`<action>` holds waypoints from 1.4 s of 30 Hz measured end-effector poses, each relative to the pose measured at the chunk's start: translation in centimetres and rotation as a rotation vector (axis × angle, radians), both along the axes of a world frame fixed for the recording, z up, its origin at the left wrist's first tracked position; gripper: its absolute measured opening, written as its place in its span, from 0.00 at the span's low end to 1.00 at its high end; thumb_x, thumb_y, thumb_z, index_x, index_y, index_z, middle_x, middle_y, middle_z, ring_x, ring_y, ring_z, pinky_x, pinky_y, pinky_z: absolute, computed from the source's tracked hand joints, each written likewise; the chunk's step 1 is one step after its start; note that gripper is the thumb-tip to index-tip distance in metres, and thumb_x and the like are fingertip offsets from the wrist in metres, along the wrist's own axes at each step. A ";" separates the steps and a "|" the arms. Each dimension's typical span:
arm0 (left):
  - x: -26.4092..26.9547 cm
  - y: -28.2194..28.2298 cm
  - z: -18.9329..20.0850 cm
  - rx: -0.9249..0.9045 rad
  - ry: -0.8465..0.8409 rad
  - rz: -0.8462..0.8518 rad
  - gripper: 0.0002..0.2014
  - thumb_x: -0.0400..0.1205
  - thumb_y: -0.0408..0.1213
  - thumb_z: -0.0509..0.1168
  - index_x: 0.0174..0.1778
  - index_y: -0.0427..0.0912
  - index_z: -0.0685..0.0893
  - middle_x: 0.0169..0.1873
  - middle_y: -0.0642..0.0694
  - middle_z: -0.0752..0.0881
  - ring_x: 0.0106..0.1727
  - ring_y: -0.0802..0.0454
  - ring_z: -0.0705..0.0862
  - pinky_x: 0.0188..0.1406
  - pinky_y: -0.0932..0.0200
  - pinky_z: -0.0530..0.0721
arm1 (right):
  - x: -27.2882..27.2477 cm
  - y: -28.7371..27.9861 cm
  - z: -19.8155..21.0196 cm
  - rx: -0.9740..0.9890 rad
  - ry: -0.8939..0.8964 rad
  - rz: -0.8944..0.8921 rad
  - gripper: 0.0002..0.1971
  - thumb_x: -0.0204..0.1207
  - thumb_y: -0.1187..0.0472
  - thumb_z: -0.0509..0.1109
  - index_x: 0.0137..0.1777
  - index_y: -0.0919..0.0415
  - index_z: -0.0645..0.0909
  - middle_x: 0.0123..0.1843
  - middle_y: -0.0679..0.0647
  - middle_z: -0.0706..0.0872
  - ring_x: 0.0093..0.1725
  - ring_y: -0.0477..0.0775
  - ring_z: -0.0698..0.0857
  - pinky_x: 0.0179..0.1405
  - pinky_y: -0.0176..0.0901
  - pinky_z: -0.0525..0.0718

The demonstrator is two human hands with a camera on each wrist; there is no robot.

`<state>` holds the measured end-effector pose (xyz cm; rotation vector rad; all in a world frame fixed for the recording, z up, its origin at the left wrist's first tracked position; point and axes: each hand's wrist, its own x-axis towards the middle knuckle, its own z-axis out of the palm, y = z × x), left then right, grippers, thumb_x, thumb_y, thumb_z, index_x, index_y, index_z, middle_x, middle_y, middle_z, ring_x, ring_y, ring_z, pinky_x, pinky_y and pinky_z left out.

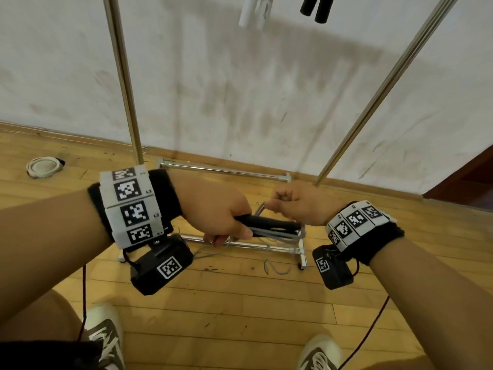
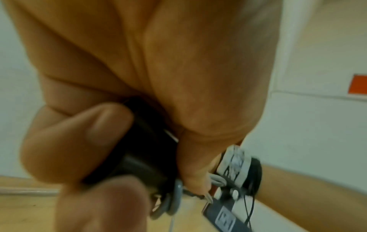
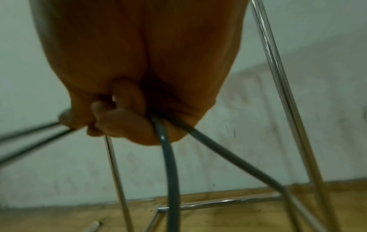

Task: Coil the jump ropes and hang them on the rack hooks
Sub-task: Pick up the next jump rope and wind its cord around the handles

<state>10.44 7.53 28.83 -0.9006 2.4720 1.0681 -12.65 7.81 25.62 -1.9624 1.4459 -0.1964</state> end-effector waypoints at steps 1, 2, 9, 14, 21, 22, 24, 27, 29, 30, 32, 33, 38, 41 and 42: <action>-0.2 0.1 -0.6 -0.025 -0.037 -0.013 0.15 0.88 0.50 0.60 0.45 0.44 0.82 0.33 0.48 0.91 0.27 0.59 0.85 0.34 0.60 0.84 | 0.5 -0.2 0.1 -0.016 -0.001 -0.010 0.17 0.80 0.46 0.69 0.44 0.62 0.82 0.23 0.42 0.77 0.22 0.44 0.76 0.23 0.37 0.74; -0.4 0.1 -1.2 -0.043 -0.073 -0.022 0.16 0.88 0.51 0.61 0.46 0.43 0.83 0.34 0.48 0.92 0.27 0.59 0.85 0.34 0.60 0.85 | 1.2 -0.3 0.3 -0.030 0.005 -0.003 0.18 0.80 0.46 0.69 0.45 0.63 0.81 0.24 0.43 0.76 0.23 0.45 0.74 0.24 0.39 0.74; -0.2 -1.7 -4.4 -0.118 -0.118 0.151 0.16 0.88 0.49 0.61 0.46 0.41 0.86 0.35 0.47 0.91 0.26 0.61 0.83 0.33 0.64 0.82 | 4.8 -0.7 2.0 0.024 -0.139 -0.061 0.13 0.84 0.53 0.64 0.45 0.60 0.84 0.28 0.41 0.82 0.25 0.38 0.73 0.29 0.36 0.71; 1.5 -3.5 -4.2 -0.156 0.071 0.360 0.15 0.88 0.48 0.61 0.39 0.47 0.84 0.30 0.53 0.89 0.24 0.63 0.83 0.34 0.62 0.80 | 5.9 -0.2 3.5 -0.025 -0.205 -0.056 0.08 0.84 0.62 0.65 0.46 0.65 0.82 0.29 0.50 0.80 0.24 0.43 0.71 0.27 0.39 0.70; 1.7 -3.5 -2.3 -0.186 0.348 0.496 0.13 0.86 0.37 0.60 0.37 0.48 0.83 0.27 0.53 0.87 0.26 0.61 0.83 0.28 0.65 0.78 | 6.5 0.8 2.6 0.072 -0.534 -0.065 0.10 0.83 0.73 0.63 0.59 0.64 0.82 0.40 0.55 0.89 0.31 0.46 0.80 0.35 0.36 0.80; 1.9 -3.5 -2.0 -0.192 0.371 0.513 0.12 0.87 0.37 0.60 0.39 0.46 0.84 0.27 0.53 0.87 0.26 0.62 0.83 0.27 0.65 0.78 | 6.3 0.9 2.4 0.063 -0.564 -0.081 0.11 0.83 0.74 0.64 0.60 0.65 0.82 0.40 0.57 0.90 0.30 0.46 0.80 0.33 0.35 0.79; 2.2 -3.5 -1.2 -0.196 0.413 0.517 0.10 0.88 0.38 0.61 0.41 0.45 0.83 0.25 0.59 0.86 0.23 0.66 0.80 0.24 0.70 0.76 | 5.9 1.1 2.1 0.044 -0.615 -0.125 0.09 0.81 0.73 0.67 0.59 0.68 0.84 0.39 0.58 0.90 0.28 0.45 0.80 0.28 0.34 0.78; 2.4 -3.2 0.1 -0.201 0.427 0.452 0.09 0.88 0.40 0.63 0.41 0.47 0.81 0.24 0.65 0.85 0.23 0.67 0.79 0.23 0.74 0.75 | 5.4 1.3 1.6 0.040 -0.620 -0.181 0.08 0.80 0.67 0.71 0.55 0.69 0.86 0.35 0.57 0.90 0.25 0.45 0.79 0.23 0.33 0.75; 2.5 -3.1 0.8 -0.210 0.423 0.420 0.09 0.88 0.40 0.63 0.42 0.48 0.82 0.25 0.64 0.85 0.24 0.66 0.80 0.27 0.72 0.76 | 5.2 1.4 1.3 0.032 -0.609 -0.197 0.08 0.80 0.63 0.72 0.53 0.66 0.87 0.31 0.56 0.89 0.22 0.45 0.76 0.20 0.33 0.72; 2.6 -3.0 1.0 -0.207 0.420 0.410 0.08 0.88 0.40 0.63 0.43 0.48 0.82 0.25 0.62 0.86 0.25 0.65 0.80 0.28 0.71 0.77 | 5.0 1.5 1.2 0.023 -0.613 -0.204 0.07 0.80 0.62 0.72 0.51 0.64 0.88 0.29 0.56 0.87 0.21 0.46 0.73 0.19 0.33 0.70; 2.6 -2.8 1.5 -0.189 0.413 0.375 0.07 0.88 0.41 0.63 0.44 0.48 0.82 0.26 0.63 0.86 0.26 0.65 0.80 0.30 0.70 0.78 | 4.6 1.6 1.0 -0.015 -0.610 -0.197 0.07 0.82 0.61 0.70 0.49 0.57 0.90 0.28 0.55 0.84 0.22 0.47 0.70 0.20 0.34 0.68; 2.6 -2.6 1.7 -0.175 0.410 0.352 0.07 0.88 0.40 0.63 0.44 0.48 0.82 0.27 0.64 0.86 0.26 0.66 0.80 0.30 0.71 0.78 | 4.3 1.7 0.9 -0.041 -0.583 -0.179 0.08 0.83 0.61 0.69 0.49 0.54 0.90 0.29 0.55 0.83 0.24 0.51 0.70 0.22 0.36 0.68; 2.4 -2.0 2.2 -0.097 0.387 0.272 0.06 0.89 0.38 0.62 0.46 0.45 0.82 0.26 0.63 0.84 0.26 0.66 0.79 0.30 0.71 0.77 | 3.5 2.0 0.1 -0.066 -0.487 -0.056 0.13 0.84 0.71 0.62 0.57 0.58 0.86 0.37 0.53 0.85 0.31 0.52 0.75 0.30 0.41 0.75; 2.2 -1.7 2.4 -0.068 0.377 0.242 0.07 0.89 0.38 0.62 0.46 0.43 0.82 0.26 0.60 0.84 0.27 0.63 0.79 0.31 0.70 0.77 | 3.2 2.0 -0.4 -0.014 -0.528 -0.080 0.10 0.82 0.69 0.66 0.49 0.57 0.88 0.35 0.51 0.88 0.29 0.43 0.81 0.29 0.33 0.79; 2.2 -1.6 2.5 -0.056 0.385 0.237 0.07 0.88 0.38 0.62 0.46 0.43 0.82 0.26 0.58 0.84 0.27 0.62 0.79 0.31 0.69 0.77 | 3.0 2.0 -0.6 0.003 -0.545 -0.115 0.07 0.81 0.66 0.69 0.45 0.58 0.88 0.34 0.52 0.88 0.28 0.44 0.81 0.27 0.34 0.80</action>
